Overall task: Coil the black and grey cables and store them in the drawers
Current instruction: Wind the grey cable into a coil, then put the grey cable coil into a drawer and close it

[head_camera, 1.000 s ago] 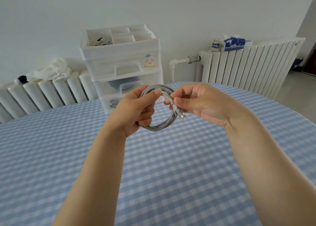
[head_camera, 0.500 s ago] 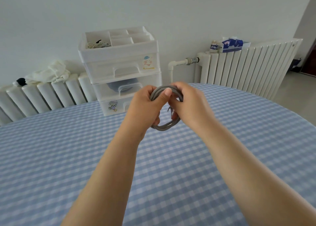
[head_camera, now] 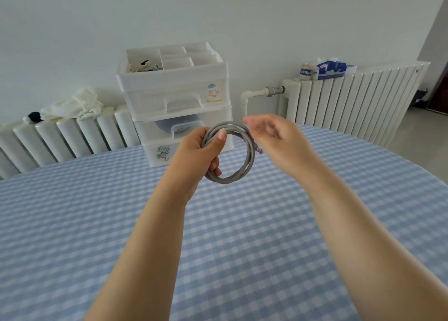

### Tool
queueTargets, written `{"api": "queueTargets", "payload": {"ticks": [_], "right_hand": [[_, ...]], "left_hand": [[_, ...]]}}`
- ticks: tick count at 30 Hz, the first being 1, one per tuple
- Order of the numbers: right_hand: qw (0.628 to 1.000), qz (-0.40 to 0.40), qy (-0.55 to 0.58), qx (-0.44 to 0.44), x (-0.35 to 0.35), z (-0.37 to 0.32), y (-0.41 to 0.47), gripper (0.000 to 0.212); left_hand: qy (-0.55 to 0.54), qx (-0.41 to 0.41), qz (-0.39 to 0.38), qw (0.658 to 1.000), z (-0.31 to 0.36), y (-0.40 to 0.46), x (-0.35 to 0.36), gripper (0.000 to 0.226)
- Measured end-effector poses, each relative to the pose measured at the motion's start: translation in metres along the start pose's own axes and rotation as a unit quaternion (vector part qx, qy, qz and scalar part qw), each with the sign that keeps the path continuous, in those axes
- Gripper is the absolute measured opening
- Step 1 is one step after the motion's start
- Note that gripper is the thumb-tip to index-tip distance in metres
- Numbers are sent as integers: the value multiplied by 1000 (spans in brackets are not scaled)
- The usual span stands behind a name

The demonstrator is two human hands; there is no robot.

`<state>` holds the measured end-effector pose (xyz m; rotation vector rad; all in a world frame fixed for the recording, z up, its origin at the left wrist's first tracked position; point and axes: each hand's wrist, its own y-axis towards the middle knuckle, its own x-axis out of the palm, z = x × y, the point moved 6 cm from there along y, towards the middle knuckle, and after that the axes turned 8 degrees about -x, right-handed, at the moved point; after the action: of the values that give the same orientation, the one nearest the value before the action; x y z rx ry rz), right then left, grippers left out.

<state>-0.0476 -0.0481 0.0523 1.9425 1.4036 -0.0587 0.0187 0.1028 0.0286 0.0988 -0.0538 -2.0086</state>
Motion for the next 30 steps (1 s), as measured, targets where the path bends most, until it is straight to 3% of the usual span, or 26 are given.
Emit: {"api": "queueTargets", "payload": {"ticks": [2,5,8,11,15,18,21,26,30], "right_hand": [[997,-2,72,24,8,6,2,62],[988,1,138,66,23,16,3,69],[988,-14,130,77,36,20,14,53],[991,-82,75,79,57,21,28,33],[991,-114,-1,63,77,26,46,41],[990,-85,60,97,85,29,58,42],[985,-70,100,121,93,35,68,40],[992,-119,-22,47,111,31,97,34],[980,-79,-171,-58,116,18,134,30]], "left_hand": [[0,4,13,1000,-1,2,-6,24],[-14,-9,33,999,-6,5,-11,22],[-37,-40,66,996,-14,10,-24,27],[-18,-49,105,993,-22,15,-38,25],[17,-34,139,990,-27,18,-50,22],[40,-29,152,987,-28,20,-60,12],[37,-38,160,986,-32,22,-65,17],[5,-50,193,980,-39,23,-80,19],[-24,-60,224,972,-43,22,-93,18]]}}
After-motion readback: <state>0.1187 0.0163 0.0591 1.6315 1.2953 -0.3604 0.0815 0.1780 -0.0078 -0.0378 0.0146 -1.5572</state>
